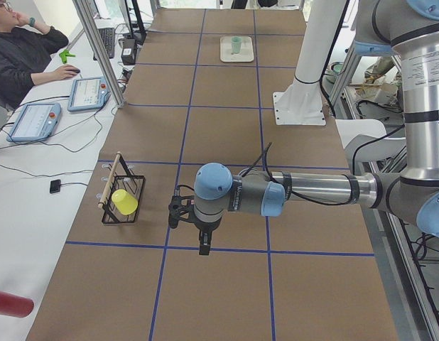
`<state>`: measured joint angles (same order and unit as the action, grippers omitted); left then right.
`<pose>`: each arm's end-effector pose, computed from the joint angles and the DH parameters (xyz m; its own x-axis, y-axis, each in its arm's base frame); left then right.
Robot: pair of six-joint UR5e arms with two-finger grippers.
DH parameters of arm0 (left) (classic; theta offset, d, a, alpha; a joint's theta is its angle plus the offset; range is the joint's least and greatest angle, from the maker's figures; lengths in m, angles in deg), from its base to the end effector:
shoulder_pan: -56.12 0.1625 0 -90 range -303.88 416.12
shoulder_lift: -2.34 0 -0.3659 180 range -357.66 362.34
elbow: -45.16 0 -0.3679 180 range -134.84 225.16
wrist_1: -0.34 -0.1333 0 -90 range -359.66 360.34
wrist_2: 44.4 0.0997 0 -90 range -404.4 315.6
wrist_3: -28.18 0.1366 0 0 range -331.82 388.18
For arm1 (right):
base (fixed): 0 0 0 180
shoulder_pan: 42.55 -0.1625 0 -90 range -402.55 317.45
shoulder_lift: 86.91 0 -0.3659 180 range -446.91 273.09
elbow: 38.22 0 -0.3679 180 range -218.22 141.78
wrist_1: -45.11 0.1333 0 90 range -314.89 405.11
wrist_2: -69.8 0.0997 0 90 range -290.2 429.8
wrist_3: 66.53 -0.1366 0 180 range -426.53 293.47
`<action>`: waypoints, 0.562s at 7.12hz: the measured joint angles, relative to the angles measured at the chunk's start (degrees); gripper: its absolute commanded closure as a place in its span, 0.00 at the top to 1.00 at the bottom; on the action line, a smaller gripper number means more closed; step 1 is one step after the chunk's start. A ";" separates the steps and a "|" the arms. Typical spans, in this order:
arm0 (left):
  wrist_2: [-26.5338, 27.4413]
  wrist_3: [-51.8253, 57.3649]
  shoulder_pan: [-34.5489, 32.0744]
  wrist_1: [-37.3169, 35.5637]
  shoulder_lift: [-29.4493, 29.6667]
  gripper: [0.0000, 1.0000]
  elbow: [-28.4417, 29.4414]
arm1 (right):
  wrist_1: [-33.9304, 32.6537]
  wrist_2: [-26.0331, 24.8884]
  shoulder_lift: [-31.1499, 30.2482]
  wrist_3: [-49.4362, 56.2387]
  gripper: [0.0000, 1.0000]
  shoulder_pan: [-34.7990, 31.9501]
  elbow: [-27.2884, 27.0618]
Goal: Left arm grabs green cup and hands to right arm on tray
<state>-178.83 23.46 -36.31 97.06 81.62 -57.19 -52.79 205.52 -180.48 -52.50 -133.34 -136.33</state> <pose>-0.0551 -0.4105 0.5936 0.7119 -0.0103 -0.7022 0.1009 0.9910 0.0877 0.0415 -0.4374 0.5996 0.6800 -0.1919 0.7076 0.1557 0.9809 0.1164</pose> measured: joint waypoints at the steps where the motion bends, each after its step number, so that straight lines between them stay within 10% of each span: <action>1: 0.20 -0.02 0.03 -0.02 0.00 1.00 -0.02 | 0.02 -0.01 0.02 0.02 0.99 0.00 0.00; 4: 1.12 -0.03 0.05 0.04 -0.07 1.00 -0.04 | -0.02 -0.06 -0.12 0.05 0.99 0.00 0.08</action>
<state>-177.71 23.43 -36.26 97.10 81.54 -57.23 -52.80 205.46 -180.60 -52.45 -133.34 -136.25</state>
